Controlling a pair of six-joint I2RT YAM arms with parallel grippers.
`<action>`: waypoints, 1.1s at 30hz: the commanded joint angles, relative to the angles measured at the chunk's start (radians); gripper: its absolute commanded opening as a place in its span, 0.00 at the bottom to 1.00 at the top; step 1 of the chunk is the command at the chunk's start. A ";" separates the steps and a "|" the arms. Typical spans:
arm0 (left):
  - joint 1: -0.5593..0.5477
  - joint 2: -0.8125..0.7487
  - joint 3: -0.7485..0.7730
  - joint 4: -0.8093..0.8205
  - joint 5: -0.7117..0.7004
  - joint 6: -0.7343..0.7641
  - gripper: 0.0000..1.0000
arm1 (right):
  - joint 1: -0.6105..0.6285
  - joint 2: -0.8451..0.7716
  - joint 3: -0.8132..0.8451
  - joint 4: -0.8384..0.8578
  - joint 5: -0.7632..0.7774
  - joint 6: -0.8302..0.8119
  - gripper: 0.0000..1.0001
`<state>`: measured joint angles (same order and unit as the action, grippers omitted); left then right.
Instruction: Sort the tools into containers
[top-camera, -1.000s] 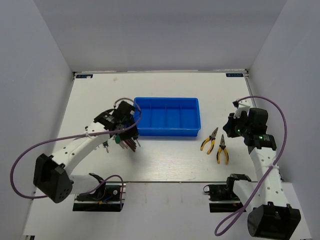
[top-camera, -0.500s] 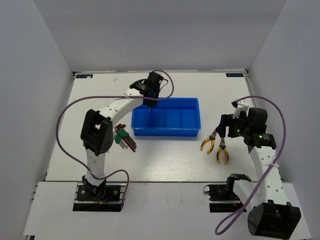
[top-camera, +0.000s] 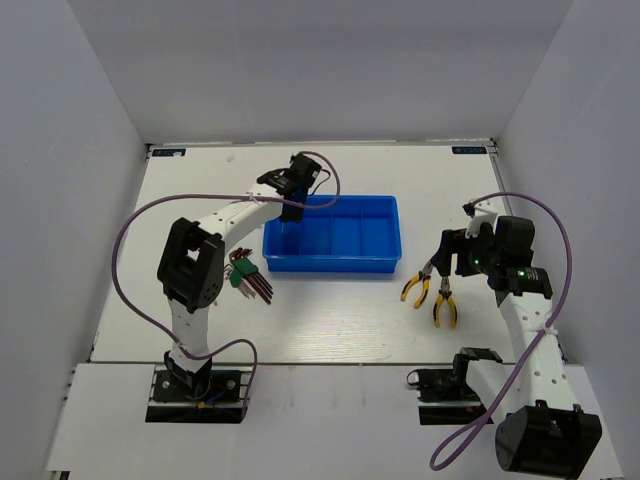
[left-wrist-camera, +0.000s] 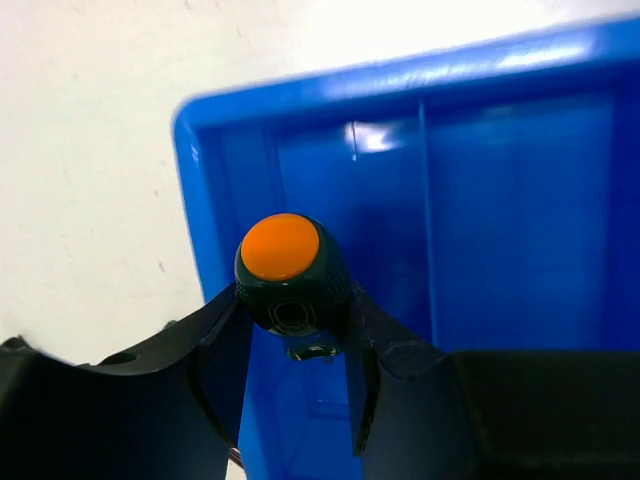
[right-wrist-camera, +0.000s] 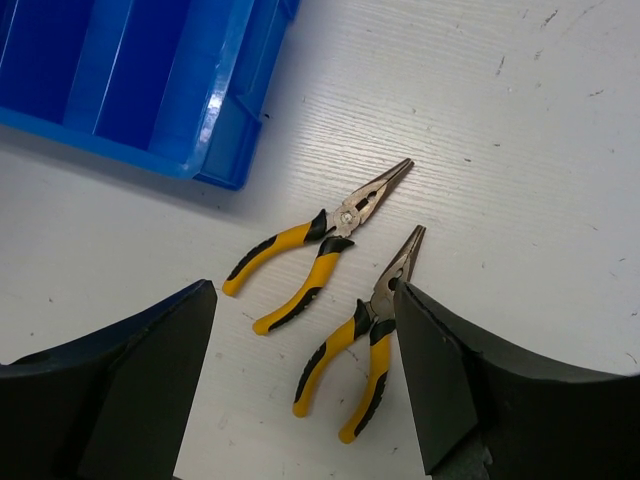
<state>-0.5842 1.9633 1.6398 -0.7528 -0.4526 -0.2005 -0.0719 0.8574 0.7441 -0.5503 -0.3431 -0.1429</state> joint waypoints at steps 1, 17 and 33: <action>-0.008 -0.049 -0.070 0.018 -0.023 -0.002 0.26 | -0.002 -0.015 0.034 0.004 -0.008 -0.015 0.78; -0.017 -0.204 -0.040 0.006 -0.021 -0.075 0.16 | -0.003 -0.009 0.034 0.003 -0.010 -0.017 0.77; 0.193 -0.647 -0.592 -0.202 -0.074 -0.579 0.70 | -0.005 -0.004 0.041 -0.008 -0.014 -0.020 0.65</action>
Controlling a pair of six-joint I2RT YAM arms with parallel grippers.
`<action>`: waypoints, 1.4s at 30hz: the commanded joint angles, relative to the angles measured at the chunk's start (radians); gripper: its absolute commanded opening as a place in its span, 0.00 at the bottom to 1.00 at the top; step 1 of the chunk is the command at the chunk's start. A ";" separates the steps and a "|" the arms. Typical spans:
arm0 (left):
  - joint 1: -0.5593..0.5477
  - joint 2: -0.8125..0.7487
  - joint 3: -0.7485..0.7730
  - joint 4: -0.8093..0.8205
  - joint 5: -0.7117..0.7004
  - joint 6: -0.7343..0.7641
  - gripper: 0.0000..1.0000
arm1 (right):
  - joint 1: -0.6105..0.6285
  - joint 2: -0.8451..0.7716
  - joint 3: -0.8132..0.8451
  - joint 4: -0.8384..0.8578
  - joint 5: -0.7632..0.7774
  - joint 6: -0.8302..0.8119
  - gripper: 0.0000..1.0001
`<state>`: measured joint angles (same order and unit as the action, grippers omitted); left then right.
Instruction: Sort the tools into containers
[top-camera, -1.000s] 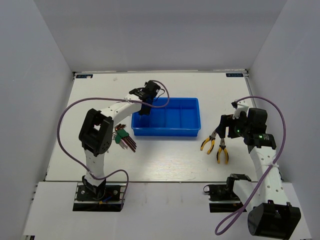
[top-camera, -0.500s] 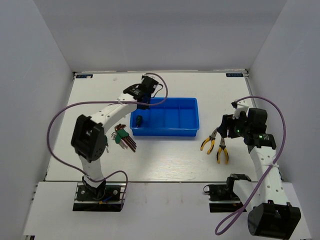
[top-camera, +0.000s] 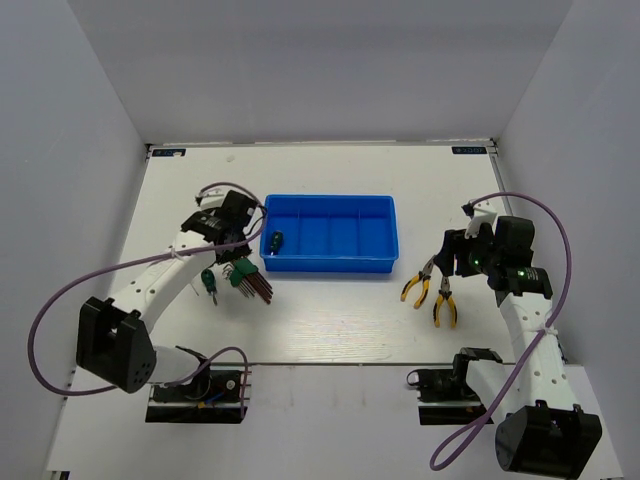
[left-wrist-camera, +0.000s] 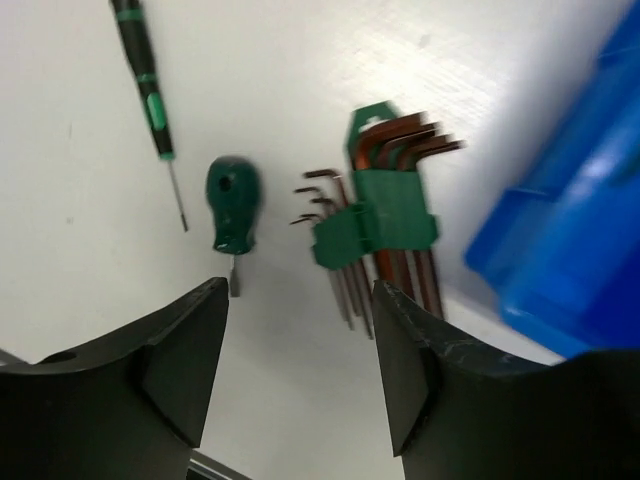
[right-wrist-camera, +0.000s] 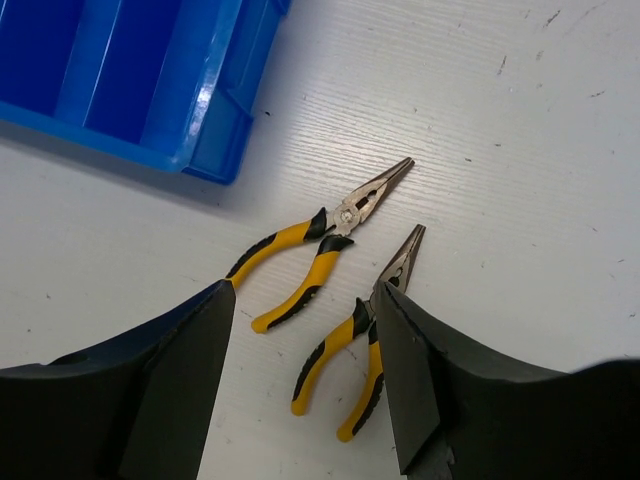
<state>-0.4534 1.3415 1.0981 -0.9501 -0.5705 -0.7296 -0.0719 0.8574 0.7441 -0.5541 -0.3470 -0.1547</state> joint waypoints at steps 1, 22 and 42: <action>0.085 -0.025 -0.067 0.029 0.066 -0.041 0.70 | -0.003 -0.006 0.040 -0.010 -0.010 -0.011 0.65; 0.360 0.194 -0.201 0.205 0.274 0.101 0.70 | -0.003 -0.018 0.037 -0.009 0.003 -0.025 0.65; 0.386 0.186 -0.184 0.176 0.311 0.119 0.00 | -0.005 -0.029 0.037 -0.007 0.003 -0.020 0.66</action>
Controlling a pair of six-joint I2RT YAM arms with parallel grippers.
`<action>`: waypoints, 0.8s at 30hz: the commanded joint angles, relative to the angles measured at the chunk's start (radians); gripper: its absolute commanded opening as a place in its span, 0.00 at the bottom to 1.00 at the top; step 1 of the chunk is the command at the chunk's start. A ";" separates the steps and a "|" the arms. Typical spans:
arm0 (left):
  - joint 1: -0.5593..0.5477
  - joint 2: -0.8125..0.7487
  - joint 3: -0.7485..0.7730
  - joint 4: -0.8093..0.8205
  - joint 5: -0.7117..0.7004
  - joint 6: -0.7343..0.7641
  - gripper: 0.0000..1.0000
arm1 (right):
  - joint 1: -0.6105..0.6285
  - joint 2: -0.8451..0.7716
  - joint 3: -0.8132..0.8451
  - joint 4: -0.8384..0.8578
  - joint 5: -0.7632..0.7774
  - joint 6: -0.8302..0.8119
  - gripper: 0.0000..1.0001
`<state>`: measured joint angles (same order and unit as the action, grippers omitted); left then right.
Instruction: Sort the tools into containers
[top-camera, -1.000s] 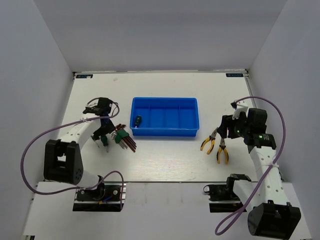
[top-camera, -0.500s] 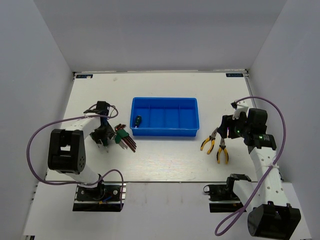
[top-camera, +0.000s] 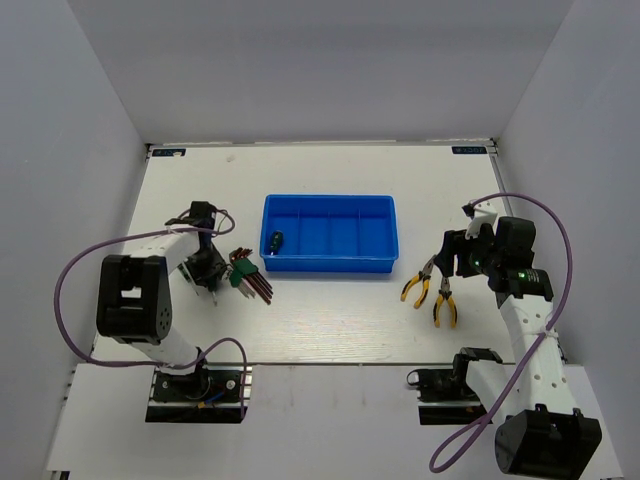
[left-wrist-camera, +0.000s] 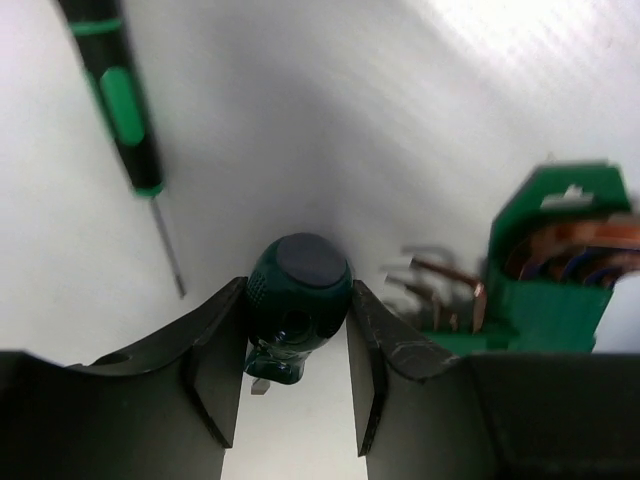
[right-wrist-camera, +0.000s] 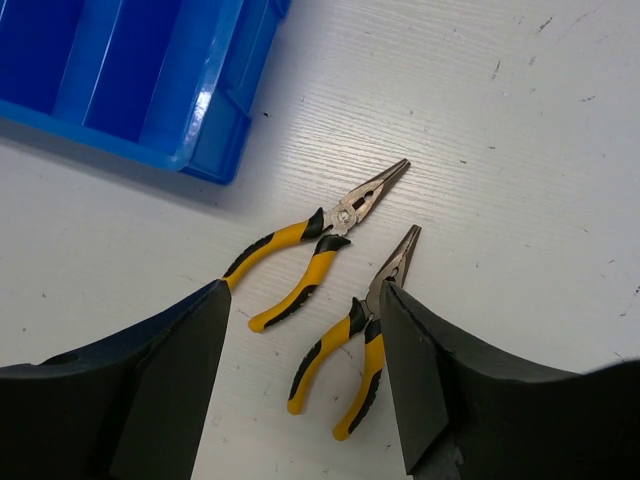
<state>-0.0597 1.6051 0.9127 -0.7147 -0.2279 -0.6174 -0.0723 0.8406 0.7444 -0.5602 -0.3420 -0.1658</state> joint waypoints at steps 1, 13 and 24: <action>-0.008 -0.120 0.024 -0.072 -0.031 0.007 0.00 | -0.004 -0.012 0.036 -0.003 -0.005 -0.009 0.68; -0.061 -0.217 0.288 0.119 0.502 0.264 0.00 | -0.001 0.044 0.038 -0.015 -0.008 -0.017 0.00; -0.203 0.079 0.500 0.175 0.556 0.341 0.00 | -0.003 0.087 0.036 -0.009 0.001 -0.009 0.03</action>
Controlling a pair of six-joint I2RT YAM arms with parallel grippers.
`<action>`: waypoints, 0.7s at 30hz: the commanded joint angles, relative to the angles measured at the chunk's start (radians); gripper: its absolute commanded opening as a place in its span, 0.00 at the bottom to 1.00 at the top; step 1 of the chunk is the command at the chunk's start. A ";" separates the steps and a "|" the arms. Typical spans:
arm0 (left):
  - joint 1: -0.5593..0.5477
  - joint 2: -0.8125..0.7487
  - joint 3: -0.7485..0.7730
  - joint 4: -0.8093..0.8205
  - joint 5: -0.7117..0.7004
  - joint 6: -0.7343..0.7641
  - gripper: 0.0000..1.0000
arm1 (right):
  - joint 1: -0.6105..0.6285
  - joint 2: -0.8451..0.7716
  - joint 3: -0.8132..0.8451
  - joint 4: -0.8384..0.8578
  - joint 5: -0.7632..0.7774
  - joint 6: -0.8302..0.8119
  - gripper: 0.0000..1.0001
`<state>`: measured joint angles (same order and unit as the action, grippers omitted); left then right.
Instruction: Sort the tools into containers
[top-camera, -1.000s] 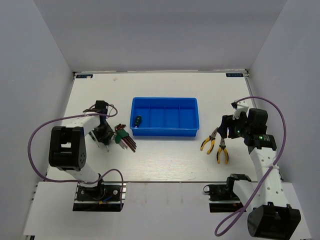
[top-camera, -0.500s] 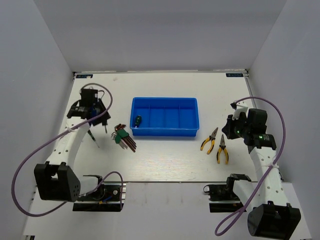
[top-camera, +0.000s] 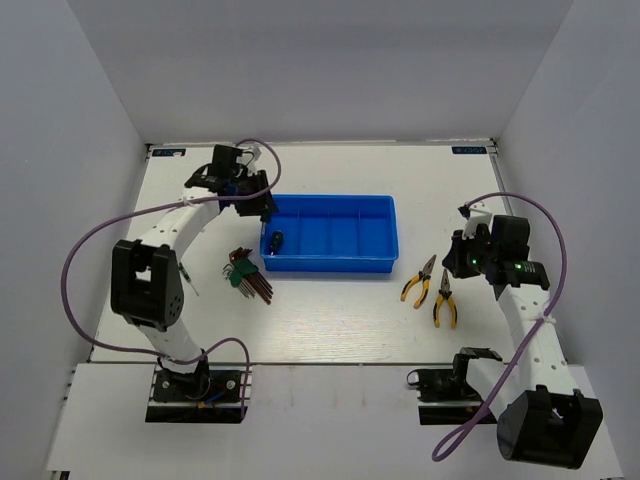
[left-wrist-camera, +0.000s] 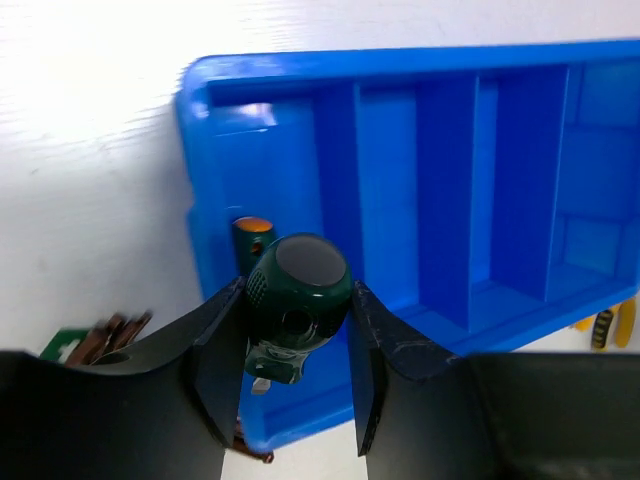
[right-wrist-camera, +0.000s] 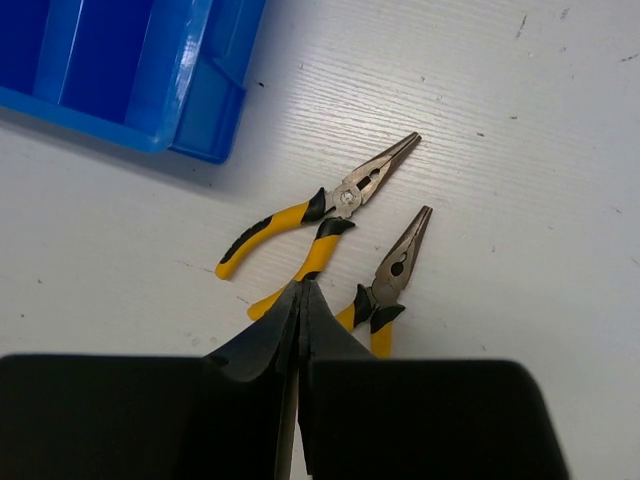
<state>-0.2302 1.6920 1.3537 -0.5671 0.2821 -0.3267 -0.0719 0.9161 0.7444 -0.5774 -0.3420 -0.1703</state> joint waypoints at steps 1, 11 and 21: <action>-0.041 -0.008 0.068 0.038 0.037 0.060 0.00 | -0.005 0.013 0.038 0.010 0.003 -0.006 0.03; -0.098 0.072 0.078 0.038 -0.043 0.026 0.09 | -0.002 0.033 0.038 0.011 0.011 -0.011 0.23; -0.118 0.072 0.085 0.007 -0.136 0.006 0.67 | -0.002 0.041 0.036 0.008 0.012 -0.015 0.56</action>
<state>-0.3428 1.7920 1.3991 -0.5571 0.1749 -0.3180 -0.0719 0.9512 0.7444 -0.5770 -0.3332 -0.1730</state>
